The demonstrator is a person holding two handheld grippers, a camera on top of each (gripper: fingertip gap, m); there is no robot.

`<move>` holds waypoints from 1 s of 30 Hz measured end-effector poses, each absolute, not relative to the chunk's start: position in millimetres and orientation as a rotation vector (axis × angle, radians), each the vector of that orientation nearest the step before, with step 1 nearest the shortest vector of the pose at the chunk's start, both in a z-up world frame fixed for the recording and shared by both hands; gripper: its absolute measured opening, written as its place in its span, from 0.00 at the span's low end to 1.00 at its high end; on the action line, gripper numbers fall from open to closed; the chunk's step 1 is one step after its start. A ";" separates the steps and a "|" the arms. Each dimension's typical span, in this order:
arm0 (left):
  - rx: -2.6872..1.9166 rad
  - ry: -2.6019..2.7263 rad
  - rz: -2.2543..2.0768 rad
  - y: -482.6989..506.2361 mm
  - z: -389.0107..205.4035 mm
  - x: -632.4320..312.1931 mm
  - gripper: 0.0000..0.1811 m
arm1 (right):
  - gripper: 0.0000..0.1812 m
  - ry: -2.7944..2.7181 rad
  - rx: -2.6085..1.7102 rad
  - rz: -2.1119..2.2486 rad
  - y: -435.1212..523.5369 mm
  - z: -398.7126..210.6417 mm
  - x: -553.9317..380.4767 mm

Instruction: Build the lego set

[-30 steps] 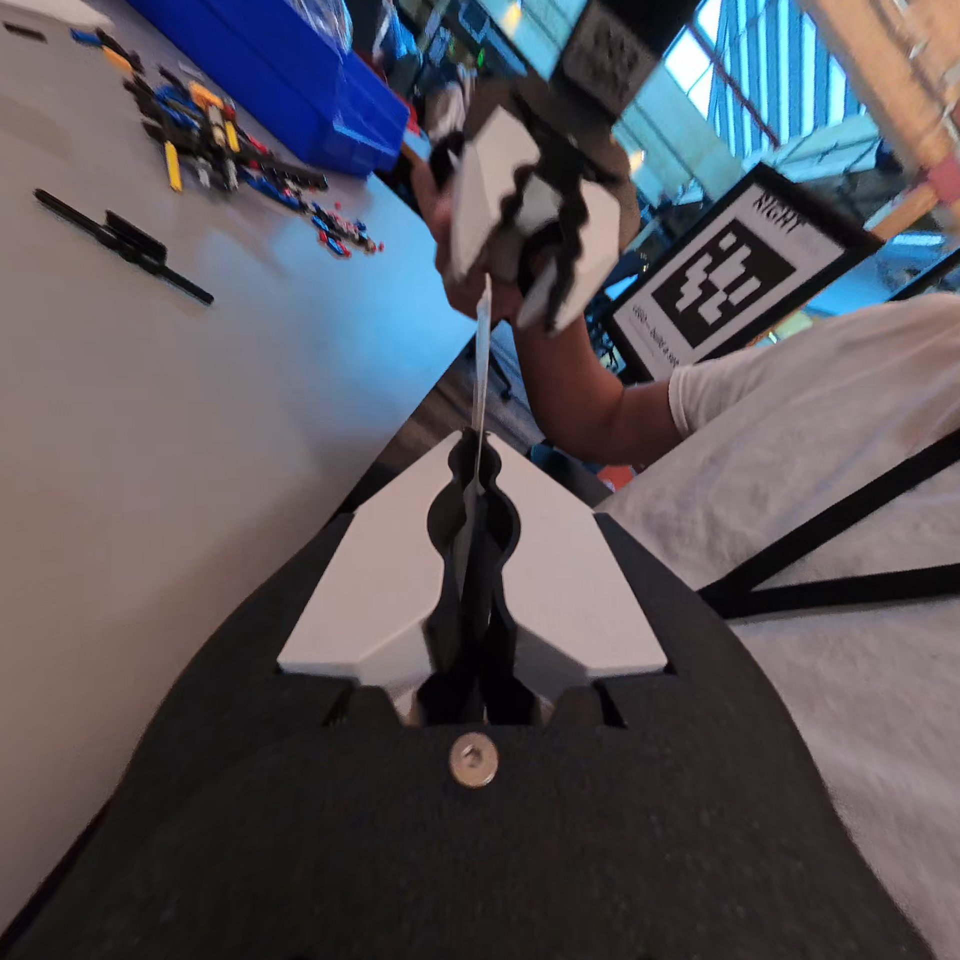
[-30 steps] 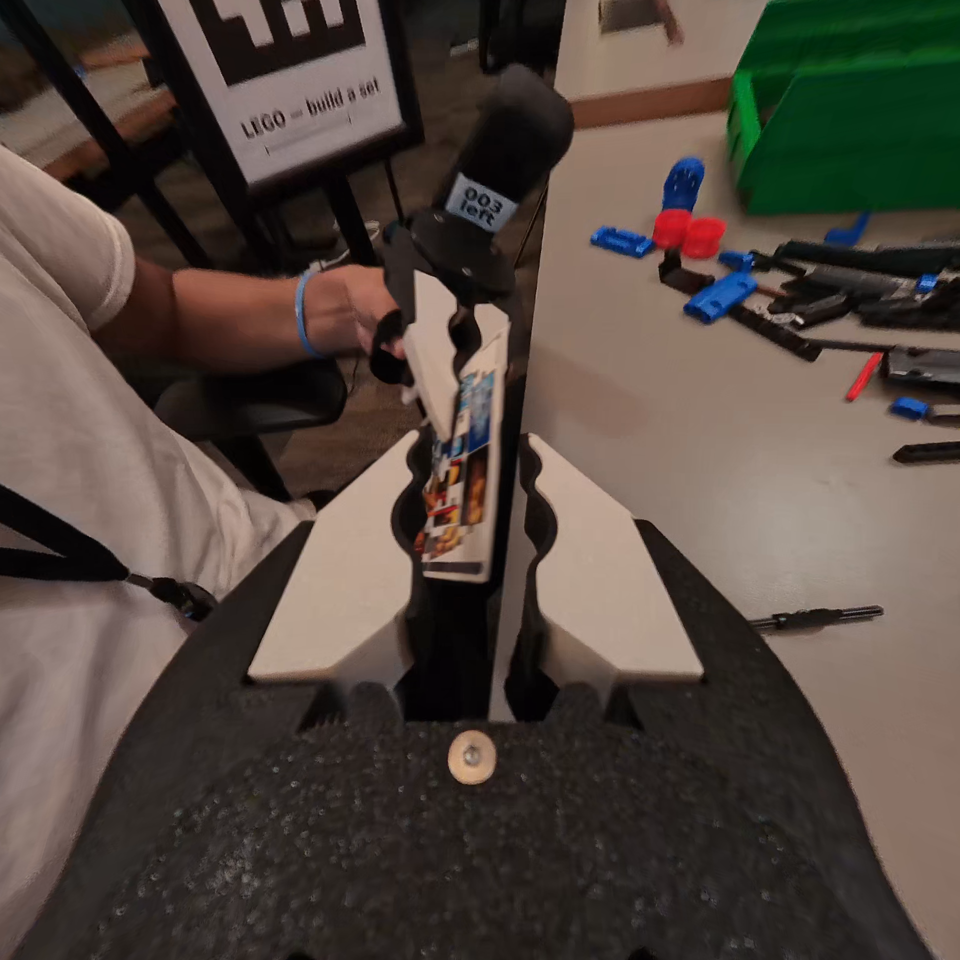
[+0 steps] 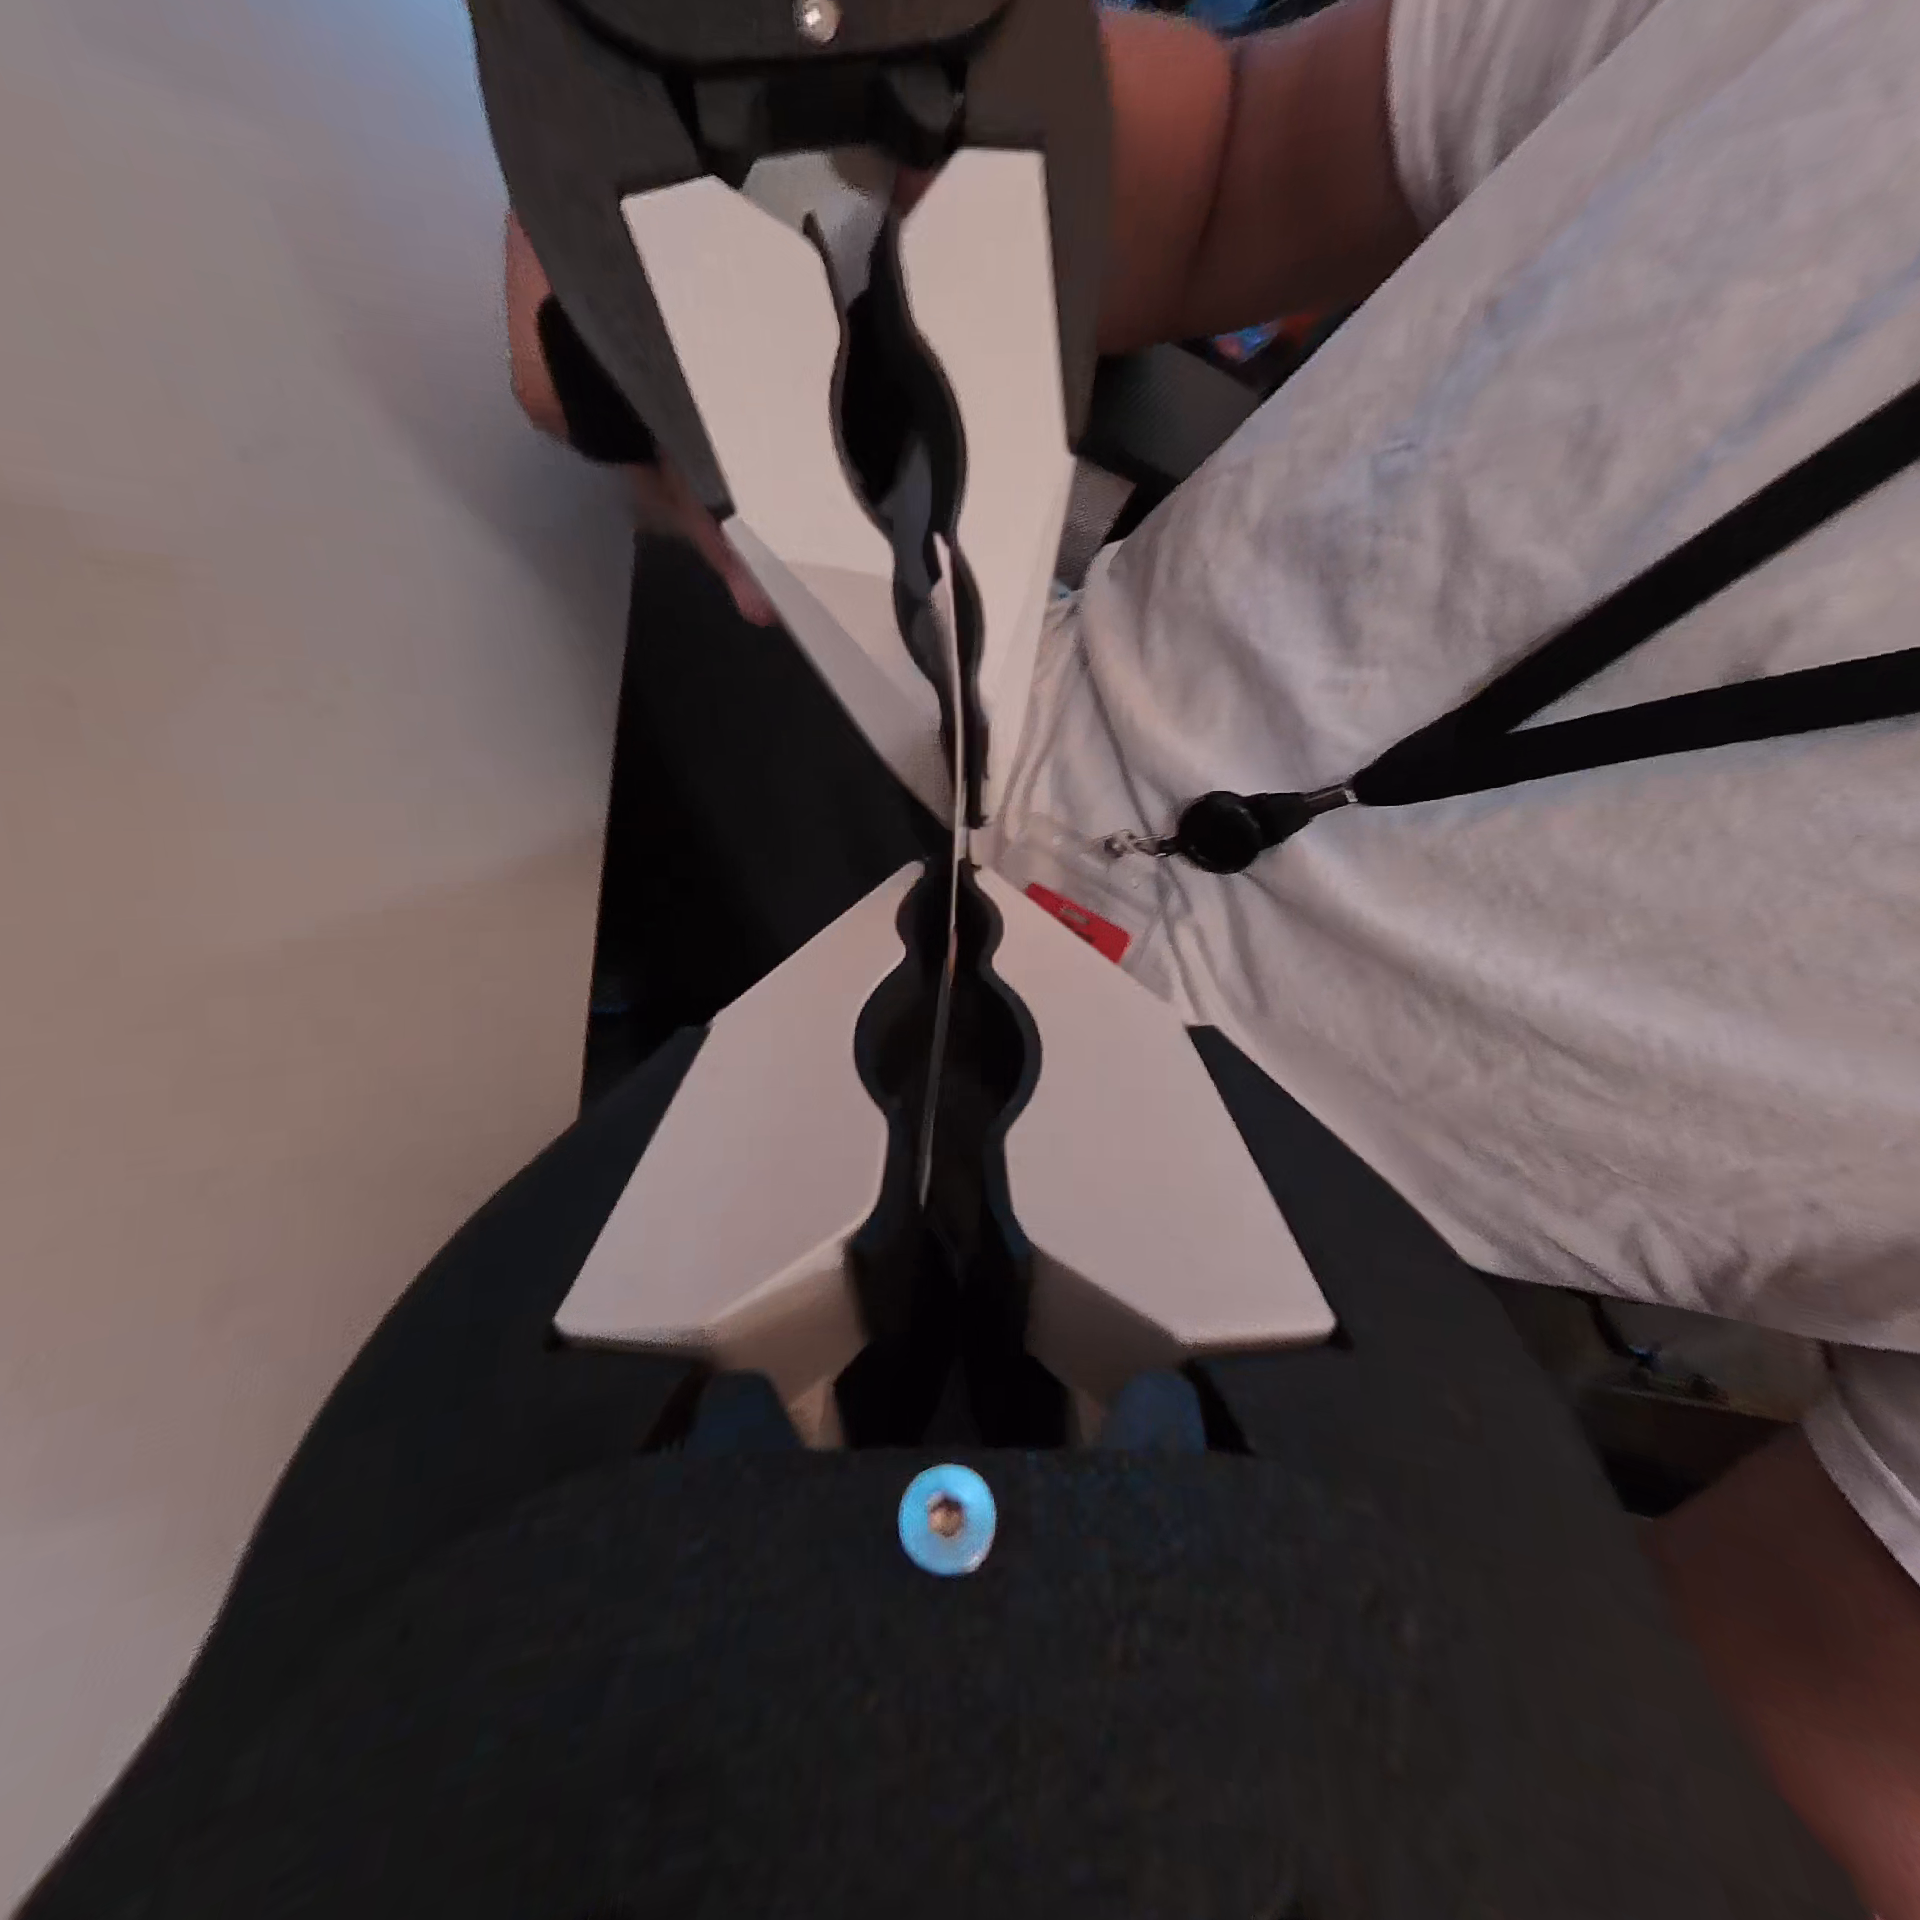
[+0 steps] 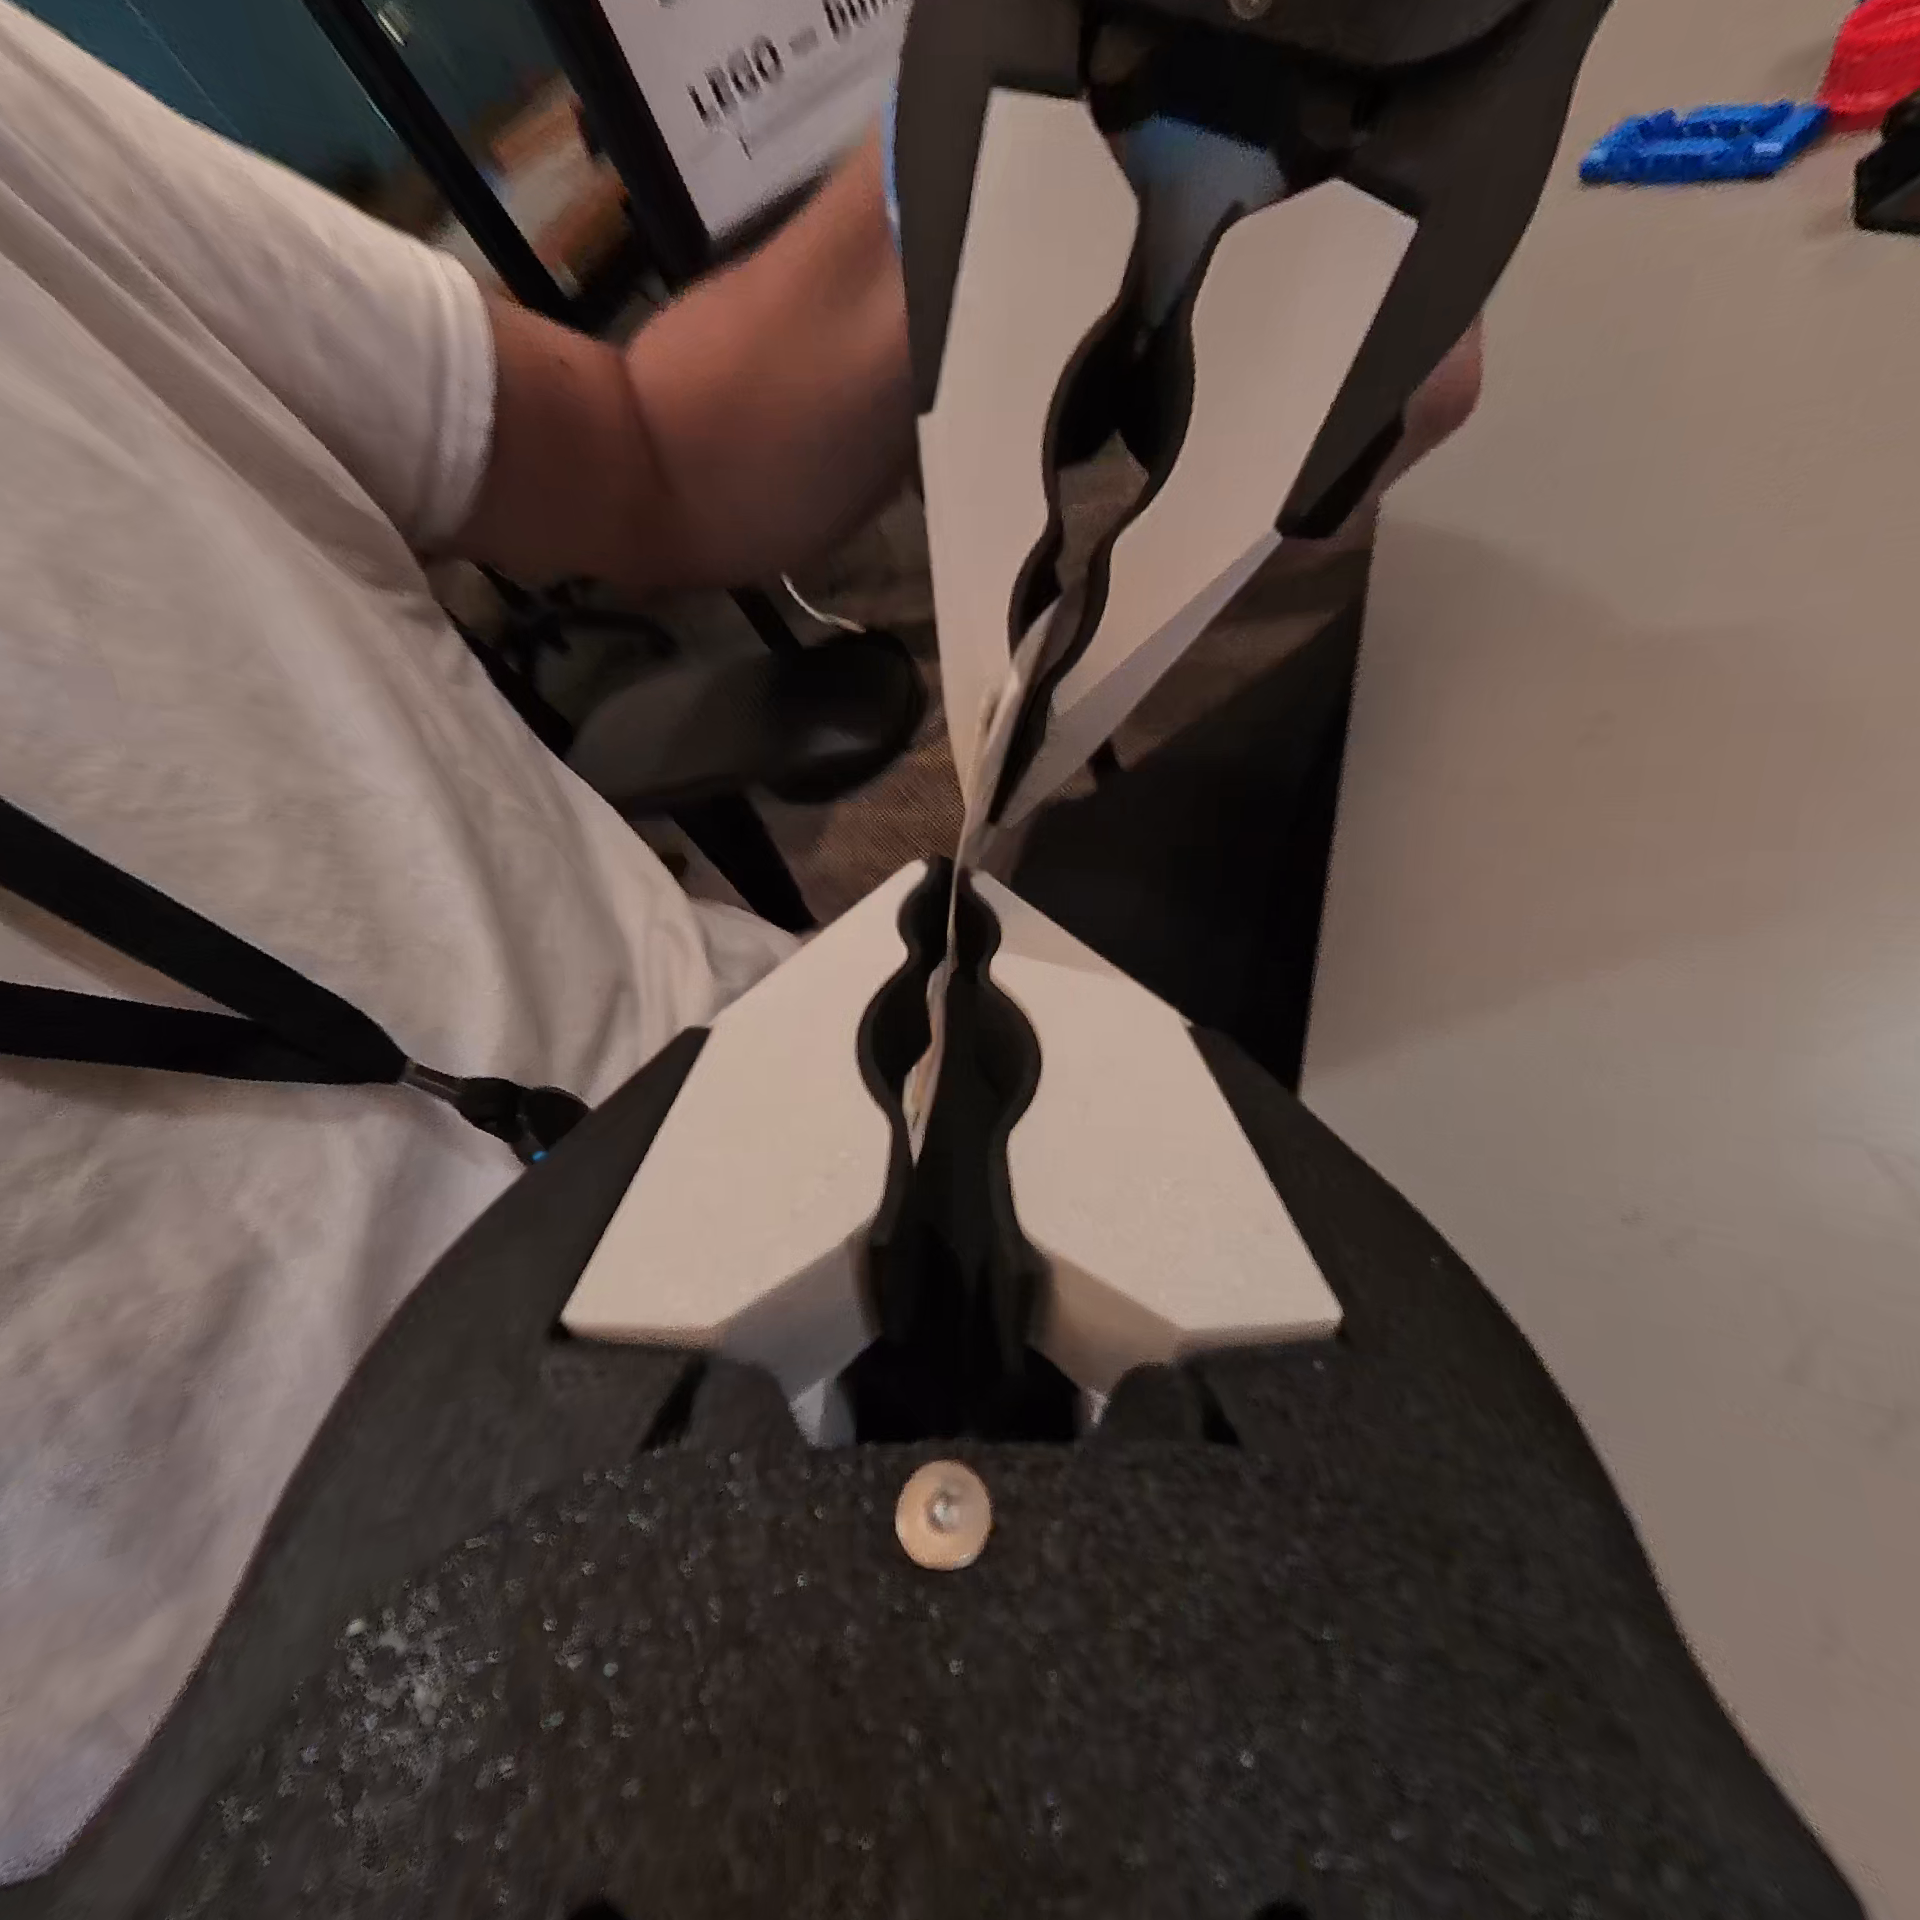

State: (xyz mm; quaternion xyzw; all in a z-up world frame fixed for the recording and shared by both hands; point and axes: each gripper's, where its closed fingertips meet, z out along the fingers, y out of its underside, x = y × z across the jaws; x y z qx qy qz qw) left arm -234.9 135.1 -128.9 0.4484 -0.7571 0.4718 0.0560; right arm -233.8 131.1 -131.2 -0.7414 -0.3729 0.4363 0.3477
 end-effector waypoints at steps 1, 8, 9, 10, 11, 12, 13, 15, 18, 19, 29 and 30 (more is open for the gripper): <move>1.322 -2.278 1.468 133.5 -125.4 -235.7 0.00 | 0.00 -0.944 -1.892 1.187 129.4 -127.6 -235.0; 1.054 -2.079 1.736 122.8 -95.8 -242.5 0.00 | 0.00 -0.838 -1.652 1.471 119.8 -99.4 -241.9; 1.025 -2.051 1.757 121.5 -92.9 -243.7 0.00 | 0.00 -0.842 -1.626 1.483 118.3 -96.3 -243.4; 0.999 -2.033 1.777 120.8 -90.3 -244.9 0.00 | 0.00 -0.842 -1.607 1.492 117.5 -93.9 -244.7; 0.984 -2.021 1.793 120.8 -88.7 -245.2 0.00 | 0.00 -0.838 -1.590 1.498 117.1 -91.7 -245.5; 0.976 -2.007 1.805 121.1 -87.4 -245.2 0.00 | 0.00 -0.832 -1.572 1.504 117.1 -89.8 -246.0; 0.974 -1.995 1.815 121.5 -86.7 -244.6 0.00 | 0.00 -0.824 -1.557 1.511 117.1 -88.2 -246.2; 0.999 -1.984 1.831 125.4 -87.6 -241.5 0.00 | 0.00 -0.798 -1.539 1.519 118.9 -86.5 -245.8; 1.113 -1.936 1.945 147.0 -78.5 -231.6 0.07 | 0.00 -0.735 -1.530 1.492 127.4 -85.3 -241.6; 1.169 -1.891 2.014 159.4 -70.3 -228.7 0.08 | 0.00 -0.703 -1.527 1.477 131.8 -84.0 -239.0; 1.917 -2.061 2.220 236.6 -53.3 -230.6 0.15 | 0.00 -0.453 -1.576 1.220 168.8 -81.7 -215.8; 2.013 -2.146 2.200 239.0 -48.9 -231.2 0.15 | 0.00 -0.406 -1.600 1.185 174.9 -83.9 -211.5</move>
